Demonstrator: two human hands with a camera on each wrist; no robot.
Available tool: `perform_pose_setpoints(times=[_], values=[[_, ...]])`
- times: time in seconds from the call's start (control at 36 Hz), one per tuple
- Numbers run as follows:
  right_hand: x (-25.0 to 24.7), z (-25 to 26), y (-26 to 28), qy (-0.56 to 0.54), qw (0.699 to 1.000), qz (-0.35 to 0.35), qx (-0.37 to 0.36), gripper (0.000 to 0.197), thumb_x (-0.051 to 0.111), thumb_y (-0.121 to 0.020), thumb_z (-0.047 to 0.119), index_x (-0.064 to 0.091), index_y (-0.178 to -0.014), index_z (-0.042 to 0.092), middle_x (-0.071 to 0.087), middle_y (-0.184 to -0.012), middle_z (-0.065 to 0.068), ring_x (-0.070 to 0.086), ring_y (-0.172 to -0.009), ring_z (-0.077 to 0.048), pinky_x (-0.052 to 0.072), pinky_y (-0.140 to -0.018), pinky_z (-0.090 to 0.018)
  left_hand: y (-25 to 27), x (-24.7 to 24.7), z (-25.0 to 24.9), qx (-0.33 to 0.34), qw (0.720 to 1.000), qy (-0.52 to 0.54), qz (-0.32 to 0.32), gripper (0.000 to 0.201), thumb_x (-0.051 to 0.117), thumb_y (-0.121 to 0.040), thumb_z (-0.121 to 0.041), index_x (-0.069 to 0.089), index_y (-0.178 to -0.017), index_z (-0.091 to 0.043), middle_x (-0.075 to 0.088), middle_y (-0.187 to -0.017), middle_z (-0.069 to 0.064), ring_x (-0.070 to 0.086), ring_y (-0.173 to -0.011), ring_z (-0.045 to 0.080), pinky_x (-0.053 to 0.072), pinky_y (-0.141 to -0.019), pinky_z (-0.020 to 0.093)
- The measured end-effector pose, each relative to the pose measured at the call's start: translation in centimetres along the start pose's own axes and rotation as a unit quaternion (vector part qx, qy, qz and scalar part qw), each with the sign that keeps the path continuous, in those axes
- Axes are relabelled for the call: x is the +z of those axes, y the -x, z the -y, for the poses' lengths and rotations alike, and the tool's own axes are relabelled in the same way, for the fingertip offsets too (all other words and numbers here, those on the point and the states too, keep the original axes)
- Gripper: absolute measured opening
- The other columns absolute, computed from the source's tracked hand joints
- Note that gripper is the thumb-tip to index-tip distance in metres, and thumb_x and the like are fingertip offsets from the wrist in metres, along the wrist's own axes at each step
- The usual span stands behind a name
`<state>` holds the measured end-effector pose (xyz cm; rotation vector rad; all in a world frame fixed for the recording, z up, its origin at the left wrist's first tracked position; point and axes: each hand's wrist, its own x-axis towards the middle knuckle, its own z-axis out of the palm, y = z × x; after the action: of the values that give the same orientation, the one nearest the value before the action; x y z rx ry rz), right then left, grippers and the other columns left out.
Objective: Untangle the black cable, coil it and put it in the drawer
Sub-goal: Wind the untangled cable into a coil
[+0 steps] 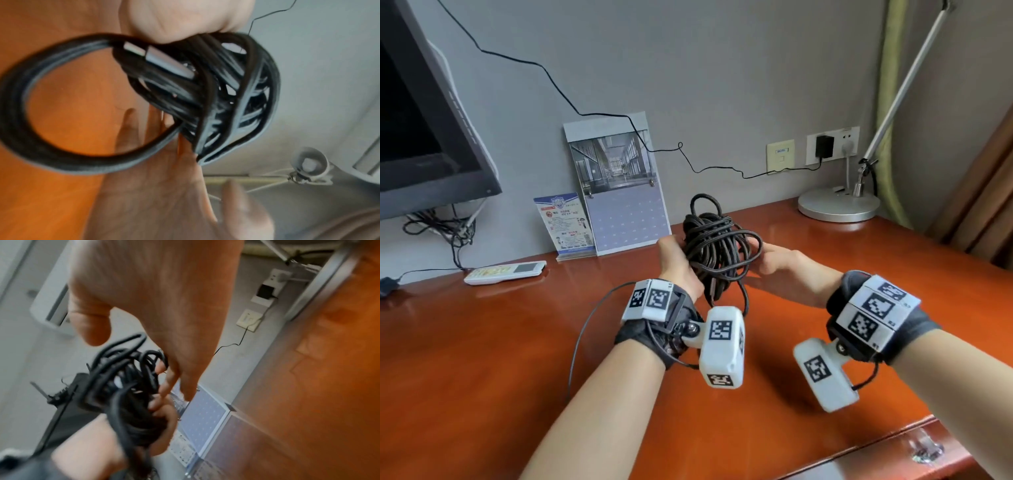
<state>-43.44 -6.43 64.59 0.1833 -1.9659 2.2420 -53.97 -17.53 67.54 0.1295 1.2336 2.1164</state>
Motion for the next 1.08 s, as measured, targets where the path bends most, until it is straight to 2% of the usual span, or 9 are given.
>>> perform_pose_setpoints(times=[0.11, 0.19, 0.31, 0.39, 0.56, 0.69, 0.89, 1.03, 1.08], values=[[0.5, -0.1, -0.8, 0.125, 0.985, -0.104, 0.051, 0.048, 0.061, -0.077, 0.047, 0.059, -0.119, 0.024, 0.063, -0.12, 0.01, 0.053, -0.116, -0.01, 0.039, -0.103, -0.037, 0.4, 0.1, 1.0, 0.039, 0.996, -0.06, -0.049, 0.042, 0.025, -0.099, -0.029, 0.053, -0.073, -0.009, 0.059, -0.067, 0.015, 0.053, -0.06, 0.026, 0.046, -0.045, 0.023], [1.5, 0.3, -2.1, 0.218, 0.935, -0.269, 0.075, 0.043, 0.052, -0.088, 0.054, 0.065, -0.095, 0.013, 0.066, -0.097, 0.002, 0.058, -0.091, -0.016, 0.044, -0.081, -0.031, 0.8, 0.2, 2.6, 0.084, 0.991, -0.08, -0.069, 0.046, 0.022, -0.103, -0.031, 0.043, -0.068, -0.012, 0.05, -0.063, 0.011, 0.045, -0.055, 0.023, 0.034, -0.029, 0.014], [1.5, 0.5, -2.8, 0.295, 0.888, -0.348, 0.056, 0.043, 0.05, -0.093, 0.042, 0.042, -0.066, 0.01, 0.035, -0.059, -0.003, 0.033, -0.055, -0.018, 0.026, -0.052, -0.029, -1.7, 0.3, 2.5, -0.002, 0.998, -0.015, -0.069, 0.039, 0.031, -0.095, -0.031, 0.059, -0.081, -0.008, 0.064, -0.084, 0.017, 0.062, -0.076, 0.028, 0.054, -0.072, 0.034], [0.6, 0.4, -2.6, 0.306, 0.876, -0.369, 0.056, 0.043, 0.045, -0.097, 0.036, 0.038, -0.063, 0.01, 0.033, -0.058, -0.004, 0.029, -0.054, -0.018, 0.024, -0.05, -0.03, -3.0, 0.3, 2.8, -0.042, 0.997, -0.015, -0.061, 0.041, 0.031, -0.092, -0.032, 0.064, -0.099, -0.008, 0.068, -0.099, 0.017, 0.065, -0.09, 0.031, 0.055, -0.078, 0.045], [-0.4, 0.9, -1.5, 0.224, 0.896, -0.373, 0.085, 0.036, 0.04, -0.095, 0.029, 0.051, -0.072, 0.003, 0.05, -0.07, -0.018, 0.042, -0.062, -0.025, 0.038, -0.063, -0.035, -1.4, 0.6, 2.2, -0.092, 0.993, -0.041, 0.068, 0.035, 0.033, -0.095, -0.026, 0.061, -0.087, -0.008, 0.063, -0.089, 0.015, 0.057, -0.085, 0.03, 0.042, -0.073, 0.04], [-0.8, 1.0, -0.8, 0.114, 0.934, -0.328, 0.081, 0.028, 0.036, -0.097, 0.019, 0.056, -0.089, 0.002, 0.057, -0.076, -0.014, 0.054, -0.061, -0.018, 0.05, -0.054, -0.022, -1.1, 0.3, 3.3, -0.11, 0.983, 0.034, 0.145, 0.038, 0.04, -0.091, -0.033, 0.064, -0.1, -0.005, 0.067, -0.09, 0.015, 0.062, -0.084, 0.028, 0.053, -0.073, 0.038], [-2.3, 0.7, 0.4, 0.069, 0.936, -0.316, 0.141, 0.031, 0.036, -0.097, 0.013, 0.05, -0.07, 0.004, 0.055, -0.047, -0.003, 0.05, -0.038, -0.009, 0.046, -0.041, -0.016, -1.6, 1.2, 5.2, -0.114, 0.986, 0.033, 0.118, 0.044, 0.039, -0.097, -0.037, 0.061, -0.109, 0.0, 0.066, -0.096, 0.022, 0.063, -0.086, 0.033, 0.055, -0.073, 0.044], [-2.8, 0.1, 1.2, 0.066, 0.929, -0.316, 0.182, 0.032, 0.042, -0.101, 0.022, 0.053, -0.075, 0.007, 0.055, -0.059, -0.009, 0.049, -0.048, -0.016, 0.046, -0.048, -0.023, -2.0, 2.2, 6.3, -0.119, 0.992, -0.005, 0.052, 0.031, 0.046, -0.093, -0.03, 0.059, -0.089, -0.003, 0.064, -0.087, 0.019, 0.063, -0.078, 0.032, 0.056, -0.061, 0.043], [-2.8, -0.2, 1.3, 0.079, 0.921, -0.337, 0.177, 0.027, 0.047, -0.099, 0.026, 0.056, -0.083, 0.008, 0.057, -0.07, -0.011, 0.052, -0.055, -0.019, 0.045, -0.056, -0.029, -2.3, 2.3, 6.9, -0.1, 0.995, -0.015, 0.009, 0.032, 0.055, -0.086, -0.027, 0.062, -0.102, 0.0, 0.068, -0.099, 0.021, 0.066, -0.087, 0.036, 0.056, -0.071, 0.052]])
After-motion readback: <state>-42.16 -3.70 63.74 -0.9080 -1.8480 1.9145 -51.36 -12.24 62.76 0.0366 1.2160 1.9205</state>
